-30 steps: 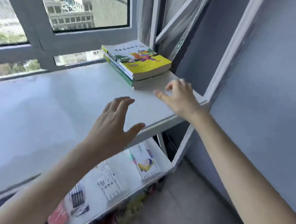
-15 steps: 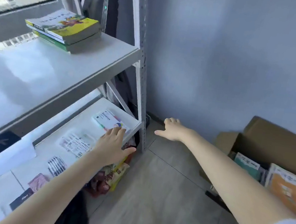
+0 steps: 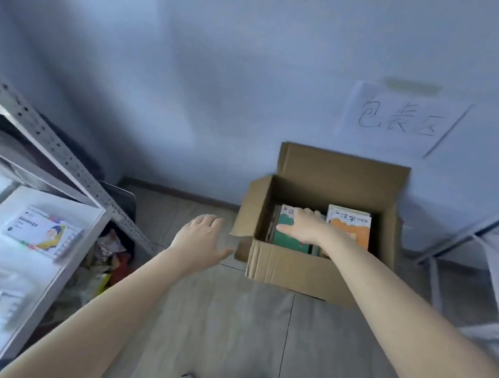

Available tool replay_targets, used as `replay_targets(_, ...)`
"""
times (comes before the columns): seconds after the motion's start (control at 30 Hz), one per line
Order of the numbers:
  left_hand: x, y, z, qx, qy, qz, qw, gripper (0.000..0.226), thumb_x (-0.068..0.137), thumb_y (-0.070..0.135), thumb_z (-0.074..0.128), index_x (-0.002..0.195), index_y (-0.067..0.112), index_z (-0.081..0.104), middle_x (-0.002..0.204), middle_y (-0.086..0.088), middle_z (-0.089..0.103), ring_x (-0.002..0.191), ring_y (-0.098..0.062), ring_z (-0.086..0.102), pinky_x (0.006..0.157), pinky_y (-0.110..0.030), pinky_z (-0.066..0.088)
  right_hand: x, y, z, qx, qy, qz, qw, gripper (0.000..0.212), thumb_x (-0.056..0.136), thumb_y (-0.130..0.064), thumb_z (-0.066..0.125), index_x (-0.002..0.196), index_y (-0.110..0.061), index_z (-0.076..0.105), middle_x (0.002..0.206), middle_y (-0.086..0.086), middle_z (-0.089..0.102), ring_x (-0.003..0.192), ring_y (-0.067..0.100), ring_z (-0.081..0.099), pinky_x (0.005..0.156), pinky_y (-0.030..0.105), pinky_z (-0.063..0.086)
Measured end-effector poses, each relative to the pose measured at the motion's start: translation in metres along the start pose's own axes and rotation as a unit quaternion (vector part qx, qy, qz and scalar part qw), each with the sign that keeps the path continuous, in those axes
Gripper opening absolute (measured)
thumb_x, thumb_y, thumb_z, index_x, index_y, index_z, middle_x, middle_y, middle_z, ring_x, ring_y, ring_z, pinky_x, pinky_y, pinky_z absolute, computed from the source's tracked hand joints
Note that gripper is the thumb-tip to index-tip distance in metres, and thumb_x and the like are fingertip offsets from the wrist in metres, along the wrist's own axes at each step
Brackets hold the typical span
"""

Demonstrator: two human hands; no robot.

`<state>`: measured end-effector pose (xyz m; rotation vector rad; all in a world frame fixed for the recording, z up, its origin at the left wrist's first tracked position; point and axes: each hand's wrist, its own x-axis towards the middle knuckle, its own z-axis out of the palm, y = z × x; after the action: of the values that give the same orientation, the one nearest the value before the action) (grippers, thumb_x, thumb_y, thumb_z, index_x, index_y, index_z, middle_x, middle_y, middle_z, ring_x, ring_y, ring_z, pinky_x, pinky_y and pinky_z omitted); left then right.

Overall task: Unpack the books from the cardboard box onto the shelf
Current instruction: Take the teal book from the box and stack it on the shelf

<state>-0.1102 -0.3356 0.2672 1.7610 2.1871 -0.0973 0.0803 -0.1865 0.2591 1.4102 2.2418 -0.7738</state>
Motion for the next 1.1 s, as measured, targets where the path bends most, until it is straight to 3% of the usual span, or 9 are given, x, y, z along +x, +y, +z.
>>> replay_targets(0.17, 0.071, 0.049, 0.008, -0.018, -0.009, 0.032, 0.999, 0.074, 0.088, 0.058, 0.047, 0.145, 0.013, 0.03, 0.152, -0.006, 0.033, 0.141, -0.023, 0.026, 0.114, -0.037, 0.025, 0.027, 0.073, -0.021, 0.037, -0.02, 0.046, 0.998, 0.072, 0.091, -0.056, 0.042, 0.141, -0.005, 0.032, 0.142, 0.017, 0.041, 0.129, 0.035, 0.038, 0.101, 0.043, 0.037)
replay_targets(0.23, 0.103, 0.061, 0.018, -0.024, -0.021, 0.033, 0.999, 0.072, 0.088, 0.056, 0.049, 0.144, 0.013, 0.032, 0.151, -0.007, 0.033, 0.14, -0.025, 0.028, 0.112, -0.039, 0.029, 0.044, 0.098, -0.023, 0.044, -0.022, 0.055, 0.997, 0.054, 0.09, -0.056, 0.044, 0.12, -0.011, 0.049, 0.116, 0.011, 0.055, 0.116, 0.034, 0.047, 0.086, 0.039, 0.043)
replay_targets(0.3, 0.135, 0.07, 0.03, -0.027, -0.044, 0.031, 0.998, 0.069, 0.088, 0.053, 0.049, 0.142, 0.012, 0.034, 0.15, -0.008, 0.035, 0.138, -0.026, 0.032, 0.108, -0.041, 0.034, 0.062, 0.117, -0.023, 0.036, -0.029, 0.067, 0.997, 0.043, 0.09, -0.055, 0.044, 0.099, -0.013, 0.047, 0.092, 0.005, 0.054, 0.098, 0.032, 0.05, 0.066, 0.034, 0.037)
replay_targets(0.37, 0.171, 0.077, 0.046, -0.03, -0.076, 0.026, 0.996, 0.069, 0.089, 0.052, 0.049, 0.142, 0.012, 0.033, 0.149, -0.009, 0.035, 0.136, -0.027, 0.033, 0.105, -0.042, 0.038, 0.084, 0.135, -0.025, 0.047, -0.041, 0.076, 0.995, 0.054, 0.091, -0.053, 0.044, 0.117, -0.006, 0.047, 0.111, 0.012, 0.059, 0.098, 0.03, 0.053, 0.072, 0.036, 0.041)
replay_targets(0.47, 0.225, 0.086, 0.07, -0.034, -0.113, 0.025, 0.993, 0.066, 0.089, 0.051, 0.05, 0.14, 0.012, 0.035, 0.147, -0.008, 0.037, 0.134, -0.026, 0.036, 0.101, -0.042, 0.041, 0.122, 0.159, -0.022, 0.069, -0.057, 0.096, 0.991, 0.069, 0.091, -0.055, 0.043, 0.138, -0.005, 0.035, 0.136, 0.016, 0.047, 0.121, 0.033, 0.045, 0.097, 0.042, 0.041)
replay_targets(0.67, 0.311, 0.093, 0.148, -0.038, -0.171, -0.016, 0.984, 0.063, 0.087, 0.047, 0.054, 0.137, 0.012, 0.038, 0.142, -0.009, 0.043, 0.131, -0.028, 0.039, 0.101, -0.042, 0.041, 0.21, 0.188, 0.022, 0.118, -0.066, 0.103, 0.985, 0.058, 0.093, -0.048, 0.042, 0.13, -0.003, 0.042, 0.128, 0.016, 0.049, 0.118, 0.033, 0.046, 0.083, 0.037, 0.038)
replay_targets(0.83, 0.367, 0.086, 0.24, -0.042, -0.218, -0.077, 0.972, 0.061, 0.088, 0.046, 0.055, 0.134, 0.01, 0.039, 0.136, -0.011, 0.046, 0.127, -0.03, 0.042, 0.1, -0.043, 0.041, 0.298, 0.204, 0.098, 0.175, -0.083, 0.12, 0.974, 0.056, 0.093, -0.047, 0.044, 0.129, -0.004, 0.044, 0.129, 0.014, 0.05, 0.113, 0.029, 0.05, 0.084, 0.034, 0.043)
replay_targets(0.97, 0.402, 0.076, 0.31, -0.078, -0.249, -0.15, 0.954, 0.065, 0.087, 0.045, 0.059, 0.13, 0.002, 0.038, 0.132, -0.019, 0.046, 0.125, -0.036, 0.044, 0.101, -0.044, 0.038, 0.36, 0.218, 0.146, 0.278, -0.075, 0.173, 0.942, 0.059, 0.094, -0.045, 0.042, 0.134, -0.002, 0.04, 0.137, 0.016, 0.045, 0.122, 0.031, 0.047, 0.096, 0.036, 0.043)
replay_targets(1.1, 0.423, 0.07, 0.361, -0.165, -0.264, -0.227, 0.923, 0.062, 0.085, 0.04, 0.064, 0.128, 0.003, 0.041, 0.132, -0.018, 0.05, 0.122, -0.035, 0.049, 0.097, -0.04, 0.041, 0.4, 0.23, 0.185, 0.356, -0.085, 0.202, 0.908, 0.052, 0.094, -0.042, 0.045, 0.131, -0.005, 0.043, 0.132, 0.014, 0.051, 0.117, 0.029, 0.052, 0.091, 0.03, 0.043)
